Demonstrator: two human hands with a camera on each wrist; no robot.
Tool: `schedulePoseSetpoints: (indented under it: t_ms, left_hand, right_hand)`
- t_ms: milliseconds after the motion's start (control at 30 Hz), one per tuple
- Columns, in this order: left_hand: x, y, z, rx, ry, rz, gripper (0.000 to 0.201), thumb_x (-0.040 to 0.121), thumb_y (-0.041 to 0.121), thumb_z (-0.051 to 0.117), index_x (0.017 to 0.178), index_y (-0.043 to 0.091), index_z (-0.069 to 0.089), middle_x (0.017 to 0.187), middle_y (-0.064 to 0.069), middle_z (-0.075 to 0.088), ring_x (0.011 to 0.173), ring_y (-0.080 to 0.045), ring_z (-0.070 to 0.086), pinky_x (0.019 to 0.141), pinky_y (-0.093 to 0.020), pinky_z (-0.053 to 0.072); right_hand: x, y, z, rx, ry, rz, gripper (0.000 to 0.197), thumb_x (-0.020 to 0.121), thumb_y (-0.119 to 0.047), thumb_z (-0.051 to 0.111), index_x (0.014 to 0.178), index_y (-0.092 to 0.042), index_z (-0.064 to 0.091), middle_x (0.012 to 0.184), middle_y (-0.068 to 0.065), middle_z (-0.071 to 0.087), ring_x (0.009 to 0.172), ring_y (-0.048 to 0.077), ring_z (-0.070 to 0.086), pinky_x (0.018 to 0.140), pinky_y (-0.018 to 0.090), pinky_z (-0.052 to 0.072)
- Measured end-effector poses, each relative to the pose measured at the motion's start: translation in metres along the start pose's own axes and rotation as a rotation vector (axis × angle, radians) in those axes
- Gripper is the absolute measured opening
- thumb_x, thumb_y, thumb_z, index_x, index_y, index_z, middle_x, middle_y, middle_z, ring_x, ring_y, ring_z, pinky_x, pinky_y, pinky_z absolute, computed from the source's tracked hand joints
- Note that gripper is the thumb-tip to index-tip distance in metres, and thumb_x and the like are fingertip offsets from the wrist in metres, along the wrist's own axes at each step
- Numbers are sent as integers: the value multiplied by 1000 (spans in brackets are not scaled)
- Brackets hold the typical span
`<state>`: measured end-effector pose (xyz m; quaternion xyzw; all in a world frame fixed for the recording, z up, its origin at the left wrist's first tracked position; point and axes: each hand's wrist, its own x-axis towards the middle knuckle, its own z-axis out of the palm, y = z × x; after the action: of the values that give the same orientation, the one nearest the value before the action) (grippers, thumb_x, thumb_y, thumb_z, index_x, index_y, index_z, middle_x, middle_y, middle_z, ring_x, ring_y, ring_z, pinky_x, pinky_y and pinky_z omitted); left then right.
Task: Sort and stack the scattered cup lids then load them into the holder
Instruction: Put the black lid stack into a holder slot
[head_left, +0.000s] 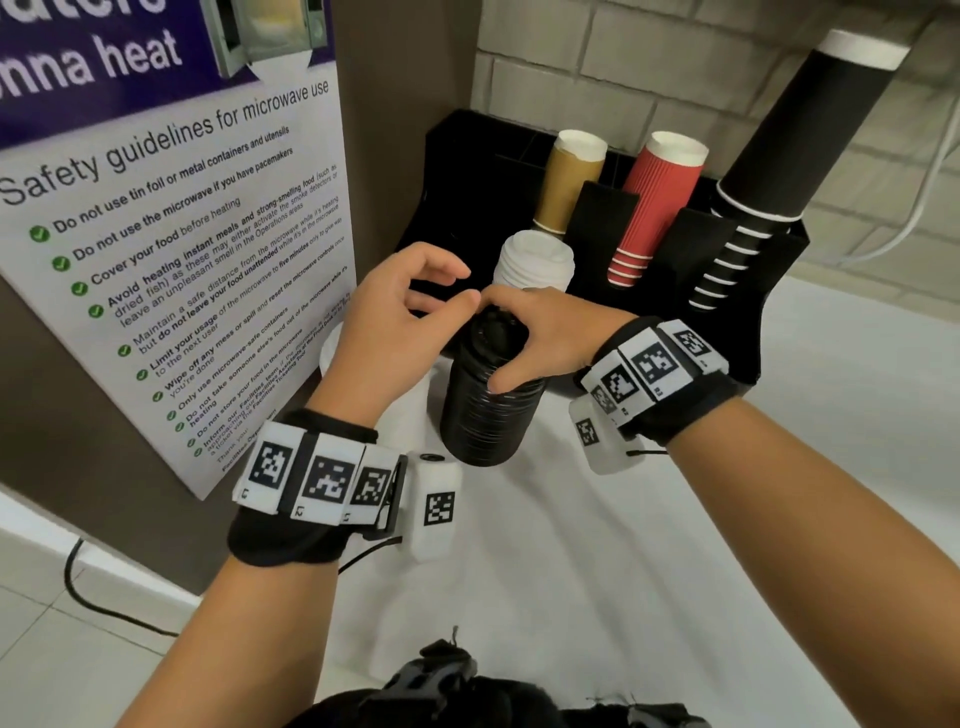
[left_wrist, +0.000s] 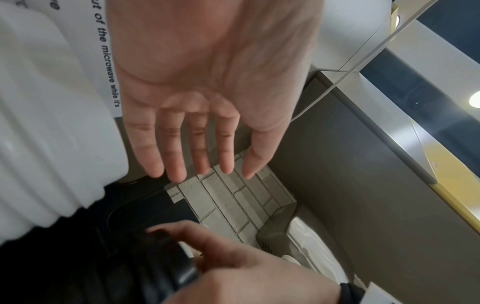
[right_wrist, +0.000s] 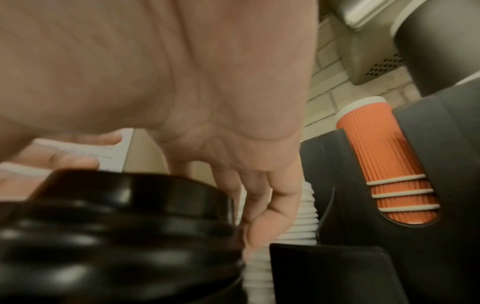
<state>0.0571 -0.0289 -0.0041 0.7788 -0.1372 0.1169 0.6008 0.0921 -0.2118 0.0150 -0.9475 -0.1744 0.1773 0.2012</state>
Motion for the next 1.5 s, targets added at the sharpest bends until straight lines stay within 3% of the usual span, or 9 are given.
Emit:
schedulePoseSetpoints:
  t_ms: [133, 300, 467, 600, 733, 900, 1067, 1333, 1500]
  left_hand:
    - [0, 4, -1, -49, -14, -28, 32, 86, 17, 72, 110, 33, 58, 110, 14, 60, 91, 2, 62, 82, -17, 49]
    - [-7, 12, 10, -170, -364, -114, 110, 59, 40, 81, 150, 43, 20, 152, 6, 37, 131, -13, 49, 105, -34, 43]
    - [-6, 16, 21, -338, -371, -55, 107, 61, 26, 83, 150, 36, 24, 144, 2, 47, 119, -16, 62, 100, -36, 51]
    - [-3, 16, 28, -338, -390, -36, 99, 58, 28, 83, 139, 49, 31, 136, 13, 52, 115, -10, 63, 100, -32, 50]
    - [0, 21, 36, -256, -439, 1, 96, 61, 34, 81, 136, 55, 25, 127, 35, 53, 120, 9, 52, 91, -8, 44]
    - [7, 20, 35, -210, -361, -41, 92, 64, 45, 75, 144, 46, 30, 149, 11, 40, 134, -8, 44, 106, -26, 40]
    - [5, 18, 19, -212, -259, -26, 46, 70, 46, 68, 114, 46, 53, 128, 18, 54, 116, -3, 58, 102, -30, 47]
    - [6, 13, 16, -196, -227, -3, 30, 89, 19, 69, 111, 37, 58, 130, 7, 55, 114, -8, 59, 91, -19, 49]
    - [5, 14, 15, -197, -218, 1, 30, 89, 18, 68, 110, 36, 59, 130, 5, 55, 114, -8, 59, 90, -17, 50]
  right_hand:
    - [-14, 2, -14, 161, 161, -44, 72, 71, -29, 79, 133, -30, 41, 107, -12, 57, 96, 7, 59, 76, 18, 49]
    - [-43, -2, -22, 631, 226, -219, 67, 69, -32, 77, 129, -33, 46, 119, 15, 59, 105, 30, 63, 92, 41, 53]
    - [-59, 2, -23, 756, 210, -274, 63, 73, -26, 75, 130, -28, 48, 123, 21, 56, 111, 33, 61, 91, 45, 53]
    - [-66, 8, -27, 700, 283, -268, 64, 70, -29, 79, 129, -27, 52, 117, 11, 62, 108, 24, 63, 92, 40, 53]
    - [-69, 16, -30, 678, 319, -279, 66, 68, -27, 80, 128, -21, 52, 118, 12, 62, 109, 24, 62, 95, 39, 52]
    - [-64, 48, -42, 703, 569, -148, 60, 61, -34, 83, 114, -37, 55, 109, 1, 64, 96, 13, 67, 81, 29, 55]
    - [-48, 90, -29, 311, 759, 174, 70, 65, -20, 86, 119, -20, 43, 110, 1, 58, 98, 17, 60, 88, 34, 51]
    - [-7, 87, 1, -606, 357, 498, 80, 63, -41, 81, 126, -13, 39, 126, 7, 52, 121, 29, 42, 104, 55, 27]
    - [12, 89, 15, -794, 148, 510, 74, 67, -39, 76, 131, -16, 45, 126, 5, 53, 123, 28, 40, 103, 53, 27]
